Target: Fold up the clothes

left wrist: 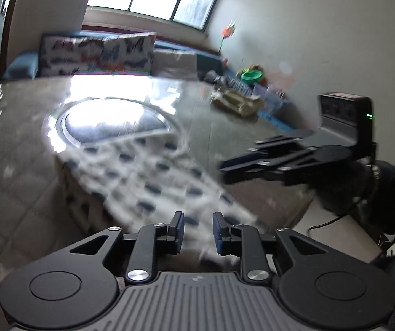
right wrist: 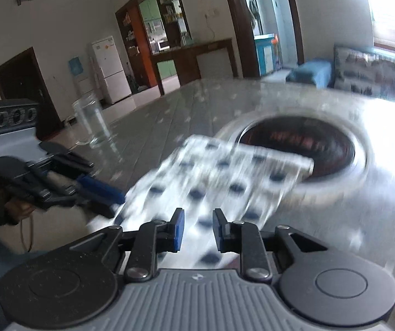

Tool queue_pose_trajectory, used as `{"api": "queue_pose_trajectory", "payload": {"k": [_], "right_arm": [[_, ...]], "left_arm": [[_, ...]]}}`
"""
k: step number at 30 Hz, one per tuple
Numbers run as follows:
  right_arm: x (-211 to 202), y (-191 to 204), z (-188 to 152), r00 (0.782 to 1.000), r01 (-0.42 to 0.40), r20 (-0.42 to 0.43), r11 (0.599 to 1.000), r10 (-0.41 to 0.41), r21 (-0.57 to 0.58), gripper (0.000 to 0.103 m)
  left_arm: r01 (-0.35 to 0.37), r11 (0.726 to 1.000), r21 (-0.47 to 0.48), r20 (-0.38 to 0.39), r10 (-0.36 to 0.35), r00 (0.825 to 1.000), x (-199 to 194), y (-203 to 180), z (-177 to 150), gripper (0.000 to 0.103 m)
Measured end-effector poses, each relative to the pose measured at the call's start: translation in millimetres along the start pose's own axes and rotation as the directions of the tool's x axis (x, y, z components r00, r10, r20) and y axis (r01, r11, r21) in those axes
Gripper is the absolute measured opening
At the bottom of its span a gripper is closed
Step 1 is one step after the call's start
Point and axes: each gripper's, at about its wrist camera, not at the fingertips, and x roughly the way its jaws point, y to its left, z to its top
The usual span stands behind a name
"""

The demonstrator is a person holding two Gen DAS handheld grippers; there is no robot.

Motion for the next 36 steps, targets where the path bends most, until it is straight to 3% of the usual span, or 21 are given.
{"api": "queue_pose_trajectory", "payload": {"k": [9, 13, 16, 17, 19, 25, 27, 28, 31, 36], "right_arm": [[70.7, -40.7, 33.9, 0.996, 0.079, -0.039, 0.994, -0.076, 0.071, 0.03], [86.5, -54.4, 32.1, 0.989, 0.135, -0.075, 0.988, -0.129, 0.076, 0.03], [81.8, -61.0, 32.2, 0.987, 0.158, -0.052, 0.982, -0.153, 0.102, 0.032], [77.4, -61.7, 32.4, 0.988, 0.155, -0.038, 0.981, -0.152, 0.115, 0.035], [68.6, -62.6, 32.4, 0.988, 0.154, -0.008, 0.979, -0.155, 0.135, 0.043], [46.6, -67.4, 25.2, 0.982, 0.171, 0.053, 0.968, -0.184, 0.185, 0.054], [40.1, -72.1, 21.0, 0.973, 0.208, 0.063, 0.958, -0.224, 0.198, 0.062], [37.1, -74.4, 18.7, 0.967, 0.227, 0.065, 0.952, -0.245, 0.207, 0.068], [32.0, -82.7, 10.9, 0.949, 0.288, 0.059, 0.93, -0.309, 0.228, 0.076], [23.7, -100.5, -7.7, 0.901, 0.407, 0.045, 0.877, -0.431, 0.255, 0.084]], "left_arm": [[-0.019, 0.997, -0.073, -0.06, 0.015, 0.998, 21.4, 16.0, -8.3, 0.025], [-0.033, 0.997, -0.076, -0.024, 0.031, 0.999, 3.5, 15.8, -15.1, 0.026], [-0.043, 0.996, -0.079, 0.002, 0.043, 0.999, -9.9, 15.7, -20.1, 0.036], [-0.046, 0.996, -0.08, 0.011, 0.047, 0.999, -14.3, 15.6, -21.8, 0.042], [-0.054, 0.995, -0.08, 0.028, 0.057, 0.998, -23.4, 15.1, -25.4, 0.044], [-0.13, 0.991, -0.013, -0.016, 0.13, 0.991, -32.5, 2.0, -42.4, 0.059], [-0.149, 0.989, 0.015, -0.032, 0.15, 0.988, -31.8, -2.8, -47.6, 0.065], [-0.159, 0.987, 0.029, -0.04, 0.16, 0.986, -31.4, -5.2, -50.2, 0.073], [-0.181, 0.982, 0.058, -0.062, 0.185, 0.981, -25.9, -8.8, -57.1, 0.075], [-0.197, 0.978, 0.063, -0.092, 0.202, 0.975, -8.9, -5.6, -64.7, 0.076]]}}
